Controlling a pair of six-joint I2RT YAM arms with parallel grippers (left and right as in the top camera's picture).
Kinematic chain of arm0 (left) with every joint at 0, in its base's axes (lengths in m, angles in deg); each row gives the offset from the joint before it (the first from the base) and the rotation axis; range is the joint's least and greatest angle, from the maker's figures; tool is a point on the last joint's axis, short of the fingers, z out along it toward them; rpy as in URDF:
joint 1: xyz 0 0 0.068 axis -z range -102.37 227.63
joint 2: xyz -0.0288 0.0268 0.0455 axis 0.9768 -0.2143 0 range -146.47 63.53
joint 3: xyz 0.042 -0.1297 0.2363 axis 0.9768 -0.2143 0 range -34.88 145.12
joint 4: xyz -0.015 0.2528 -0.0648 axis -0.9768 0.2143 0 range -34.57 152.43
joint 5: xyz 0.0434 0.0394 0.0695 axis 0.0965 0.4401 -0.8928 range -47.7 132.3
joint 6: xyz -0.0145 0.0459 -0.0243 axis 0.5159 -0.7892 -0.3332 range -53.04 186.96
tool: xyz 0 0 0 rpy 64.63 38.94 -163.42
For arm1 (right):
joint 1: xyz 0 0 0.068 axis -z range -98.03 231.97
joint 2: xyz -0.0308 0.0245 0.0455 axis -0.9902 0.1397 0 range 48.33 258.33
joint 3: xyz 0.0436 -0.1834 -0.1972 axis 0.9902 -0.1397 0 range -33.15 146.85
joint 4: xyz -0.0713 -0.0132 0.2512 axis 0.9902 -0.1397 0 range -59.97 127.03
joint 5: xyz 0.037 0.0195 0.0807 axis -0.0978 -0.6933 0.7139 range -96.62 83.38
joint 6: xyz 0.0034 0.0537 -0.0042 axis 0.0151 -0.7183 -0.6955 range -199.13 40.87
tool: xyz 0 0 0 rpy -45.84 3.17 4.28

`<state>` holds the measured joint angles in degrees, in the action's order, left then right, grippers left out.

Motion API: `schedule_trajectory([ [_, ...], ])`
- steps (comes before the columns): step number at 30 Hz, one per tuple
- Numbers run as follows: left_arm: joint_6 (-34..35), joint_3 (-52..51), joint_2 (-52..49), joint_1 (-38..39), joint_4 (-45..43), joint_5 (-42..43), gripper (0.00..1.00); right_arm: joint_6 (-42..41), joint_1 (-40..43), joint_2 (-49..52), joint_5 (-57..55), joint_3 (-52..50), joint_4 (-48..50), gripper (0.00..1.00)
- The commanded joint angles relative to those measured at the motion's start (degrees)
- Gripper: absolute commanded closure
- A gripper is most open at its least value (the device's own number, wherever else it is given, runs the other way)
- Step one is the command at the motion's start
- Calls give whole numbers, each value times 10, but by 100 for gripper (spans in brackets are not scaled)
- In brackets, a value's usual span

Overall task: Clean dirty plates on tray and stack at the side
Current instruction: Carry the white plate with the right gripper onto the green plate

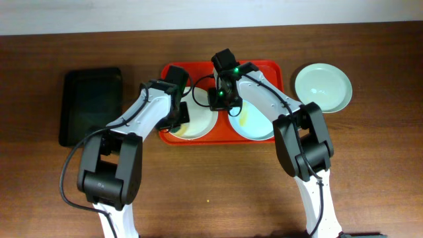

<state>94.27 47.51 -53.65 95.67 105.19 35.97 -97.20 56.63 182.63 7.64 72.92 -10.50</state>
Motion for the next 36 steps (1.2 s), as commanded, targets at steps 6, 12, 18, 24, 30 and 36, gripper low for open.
schedule_trajectory([
  [6,5,-5,132,-28,17,-146,100,59,-9,-19,-48,34,-30,96],
  [12,5,-9,150,-123,37,-78,100,89,-91,-57,-493,281,-228,96],
  [18,5,-9,150,-126,61,-78,100,293,-221,-57,-952,327,-137,96],
  [24,5,-10,150,-126,66,-80,100,174,-192,-56,-798,323,-211,96],
  [30,5,-18,150,-126,65,-80,100,143,137,-55,-111,282,-287,96],
  [36,5,-18,150,-126,64,-65,100,143,432,-55,-54,178,-270,96],
])
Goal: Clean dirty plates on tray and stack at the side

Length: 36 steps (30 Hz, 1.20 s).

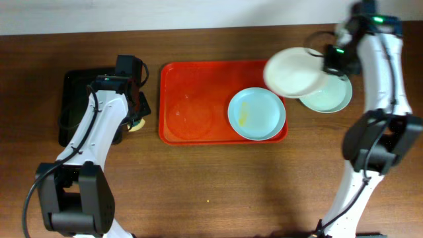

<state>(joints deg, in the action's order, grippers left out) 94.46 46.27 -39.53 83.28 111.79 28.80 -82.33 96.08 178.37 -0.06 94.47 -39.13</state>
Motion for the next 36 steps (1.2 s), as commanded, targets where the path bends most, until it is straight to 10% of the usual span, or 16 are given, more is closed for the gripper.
schedule_trajectory([
  [1,3,-5,9,-2,-2,7,100,-6,66,-12,23,-66,41,96],
  [4,3,-5,9,-2,-8,9,100,-55,107,-12,23,-158,135,91],
  [7,3,-5,9,-1,-14,9,100,-54,99,-12,23,-179,175,63],
  [14,3,-5,9,-1,-14,9,100,-85,23,-140,89,-132,57,40],
  [17,3,-6,9,-1,-14,11,100,-108,-83,-165,27,-137,30,1],
  [19,3,-6,9,-1,-16,29,100,-101,-145,-137,78,-156,29,1],
  [20,3,-6,9,-1,-16,28,100,-91,-171,-125,58,-163,20,30],
  [23,3,-6,9,-1,-16,28,100,-296,-226,-117,-53,-233,14,43],
  [36,3,-7,9,-1,-17,28,100,-376,-236,-115,-52,-432,206,48],
])
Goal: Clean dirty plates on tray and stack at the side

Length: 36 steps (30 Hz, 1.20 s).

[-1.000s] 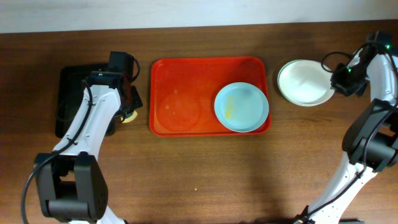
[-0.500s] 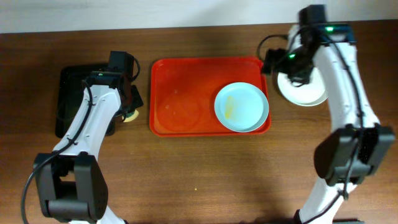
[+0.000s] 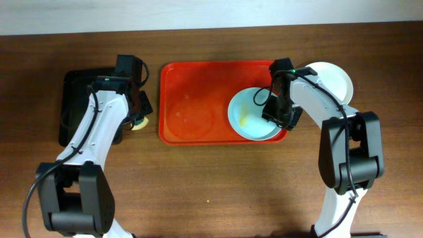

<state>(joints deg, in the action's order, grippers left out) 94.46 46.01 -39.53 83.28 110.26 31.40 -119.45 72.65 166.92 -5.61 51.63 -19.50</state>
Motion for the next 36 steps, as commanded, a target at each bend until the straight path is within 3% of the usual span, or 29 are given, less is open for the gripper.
schedule_trajectory([
  [1,3,-4,9,-1,-2,2,100,29,-9,-1,24,-4,33,48],
  [2,3,-4,9,-1,-3,5,100,118,-26,0,77,-4,68,48],
  [3,3,-4,9,-1,-5,10,100,155,-43,0,100,-4,87,48],
  [6,3,-4,9,-1,-7,11,100,121,-72,0,-9,-4,89,44],
  [13,3,-6,9,1,-29,92,100,155,-42,32,60,-4,163,42],
  [15,3,-13,9,8,-41,97,100,155,-42,45,82,-4,161,49],
  [16,2,-20,9,21,-54,97,100,155,-42,48,90,-4,152,58],
  [18,-1,-22,7,59,-80,97,100,162,-47,48,109,-4,142,87],
  [21,9,-22,5,121,-135,97,100,206,-90,48,104,-4,151,89],
  [24,73,-22,-28,149,-186,101,100,206,-117,48,104,-4,169,90],
  [26,73,-22,-71,172,-234,144,100,203,-122,48,104,-4,170,90],
  [32,66,-22,-156,208,-272,145,100,199,-122,48,104,-4,176,91],
  [33,43,-22,-159,208,-269,130,100,199,-122,48,104,-4,176,90],
  [36,30,-21,-154,198,-206,-63,100,200,-122,48,104,-4,176,90],
])
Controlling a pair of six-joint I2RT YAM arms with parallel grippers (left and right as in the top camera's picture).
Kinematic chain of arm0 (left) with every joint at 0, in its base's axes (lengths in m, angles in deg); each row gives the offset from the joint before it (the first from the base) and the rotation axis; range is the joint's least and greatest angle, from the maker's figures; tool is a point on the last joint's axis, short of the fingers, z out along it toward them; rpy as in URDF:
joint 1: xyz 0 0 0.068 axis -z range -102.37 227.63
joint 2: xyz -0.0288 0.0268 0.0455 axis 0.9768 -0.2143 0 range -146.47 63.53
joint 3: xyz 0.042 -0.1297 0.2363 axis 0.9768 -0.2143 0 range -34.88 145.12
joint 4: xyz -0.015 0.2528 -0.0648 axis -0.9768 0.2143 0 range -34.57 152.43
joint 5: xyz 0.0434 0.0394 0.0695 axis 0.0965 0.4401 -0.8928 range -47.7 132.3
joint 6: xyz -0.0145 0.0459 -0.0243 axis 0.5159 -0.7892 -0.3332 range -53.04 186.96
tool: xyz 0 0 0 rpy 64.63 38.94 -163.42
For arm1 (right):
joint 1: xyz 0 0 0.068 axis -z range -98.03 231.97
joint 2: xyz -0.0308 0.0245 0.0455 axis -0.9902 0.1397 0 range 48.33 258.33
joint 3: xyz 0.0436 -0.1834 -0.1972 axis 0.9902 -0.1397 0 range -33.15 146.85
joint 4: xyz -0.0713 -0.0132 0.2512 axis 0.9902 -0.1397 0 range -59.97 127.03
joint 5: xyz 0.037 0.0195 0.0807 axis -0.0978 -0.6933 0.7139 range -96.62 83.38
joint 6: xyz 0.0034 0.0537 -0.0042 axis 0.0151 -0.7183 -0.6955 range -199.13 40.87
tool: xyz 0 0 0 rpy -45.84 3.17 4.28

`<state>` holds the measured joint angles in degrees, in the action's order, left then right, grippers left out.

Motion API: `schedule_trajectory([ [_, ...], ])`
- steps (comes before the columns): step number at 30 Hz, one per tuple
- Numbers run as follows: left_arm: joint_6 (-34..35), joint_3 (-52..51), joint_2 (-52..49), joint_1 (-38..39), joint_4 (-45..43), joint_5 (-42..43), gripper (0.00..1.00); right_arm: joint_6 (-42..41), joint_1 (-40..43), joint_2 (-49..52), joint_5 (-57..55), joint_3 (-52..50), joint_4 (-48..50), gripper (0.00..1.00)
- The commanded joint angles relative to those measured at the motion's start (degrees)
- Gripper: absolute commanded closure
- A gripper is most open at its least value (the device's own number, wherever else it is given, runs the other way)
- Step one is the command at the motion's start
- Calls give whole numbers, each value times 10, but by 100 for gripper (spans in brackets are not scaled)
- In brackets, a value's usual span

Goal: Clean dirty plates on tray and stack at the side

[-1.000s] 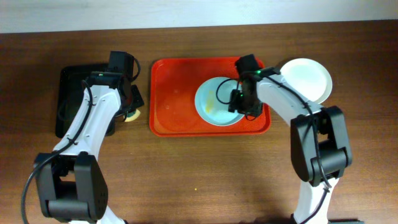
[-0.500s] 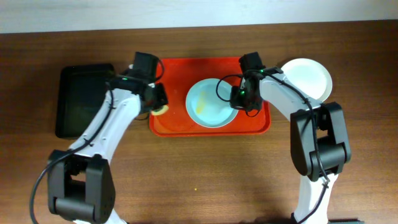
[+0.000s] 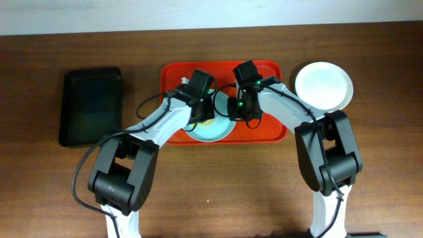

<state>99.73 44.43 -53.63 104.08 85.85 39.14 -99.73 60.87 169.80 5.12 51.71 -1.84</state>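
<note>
A light blue plate point(image 3: 215, 132) lies in the front middle of the red tray point(image 3: 264, 69). My left gripper point(image 3: 203, 117) is down on the plate's left part, shut on a small yellowish sponge point(image 3: 207, 121). At the plate's right rim my right gripper point(image 3: 236, 112) appears shut on the edge. A white plate point(image 3: 324, 86) sits on the table to the right of the tray, on top of the stack; what lies under it is hidden.
A black rectangular tray point(image 3: 91, 106) rests on the table at the far left. The wooden table point(image 3: 211, 192) runs from the red tray toward the front edge. Both arms reach in from the front over the red tray's front rim.
The blue plate has shifted from the tray's right side to its front middle, with my right gripper at its rim. My left gripper has moved with the sponge from beside the black tray onto the plate.
Both grippers were first at the tray, over a white plate on the left and a blue one on the right. Then my right gripper held the white plate above the green plate at the side. Then the white plate lay stacked there. Now both grippers are on the blue plate.
</note>
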Motion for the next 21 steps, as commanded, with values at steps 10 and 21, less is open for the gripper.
schedule_trajectory([
  [10,-24,46,15,-13,65,107,100,2,-4,19,-14,-5,-1,86],
  [21,-24,56,17,-61,170,-249,100,2,-4,19,-19,-5,-5,86],
])
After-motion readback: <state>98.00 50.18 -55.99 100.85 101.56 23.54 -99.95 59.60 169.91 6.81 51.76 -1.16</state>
